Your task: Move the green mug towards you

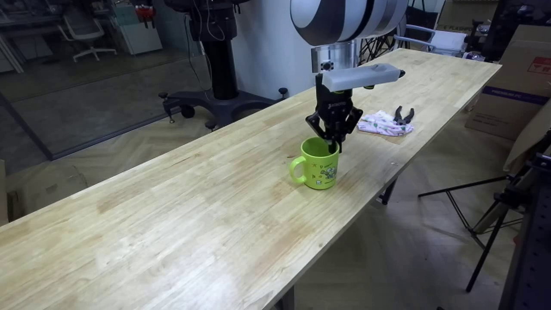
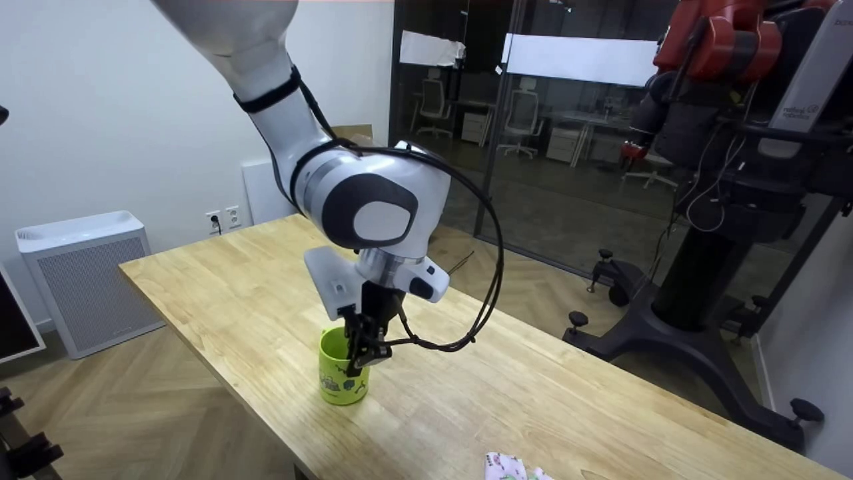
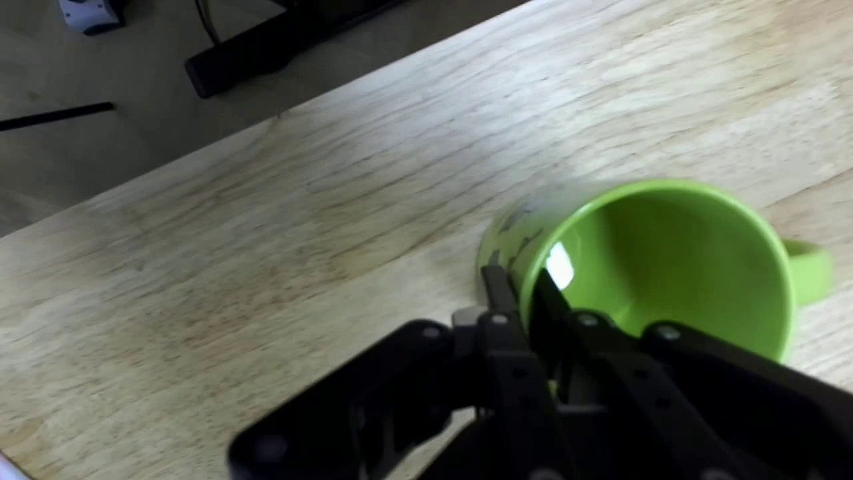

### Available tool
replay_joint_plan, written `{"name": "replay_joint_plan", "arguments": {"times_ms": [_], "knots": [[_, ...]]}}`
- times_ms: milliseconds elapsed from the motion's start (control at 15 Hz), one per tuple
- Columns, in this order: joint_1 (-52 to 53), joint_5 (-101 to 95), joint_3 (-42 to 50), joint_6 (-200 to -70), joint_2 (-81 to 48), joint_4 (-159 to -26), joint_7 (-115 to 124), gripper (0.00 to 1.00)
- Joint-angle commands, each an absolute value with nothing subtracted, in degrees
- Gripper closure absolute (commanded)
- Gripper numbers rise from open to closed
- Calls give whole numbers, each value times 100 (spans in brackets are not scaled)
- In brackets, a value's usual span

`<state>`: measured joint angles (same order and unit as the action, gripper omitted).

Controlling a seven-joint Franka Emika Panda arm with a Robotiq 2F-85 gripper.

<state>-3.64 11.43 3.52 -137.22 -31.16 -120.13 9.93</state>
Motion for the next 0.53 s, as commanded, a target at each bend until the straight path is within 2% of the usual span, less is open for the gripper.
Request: {"name": "replay_joint_plan", "arguments": {"times_ms": [0, 467], "knots": [[-410, 1215, 361, -13551, -2814, -12161, 1090, 57], [-283, 1025, 528, -13565, -2427, -12307, 1349, 10]]}}
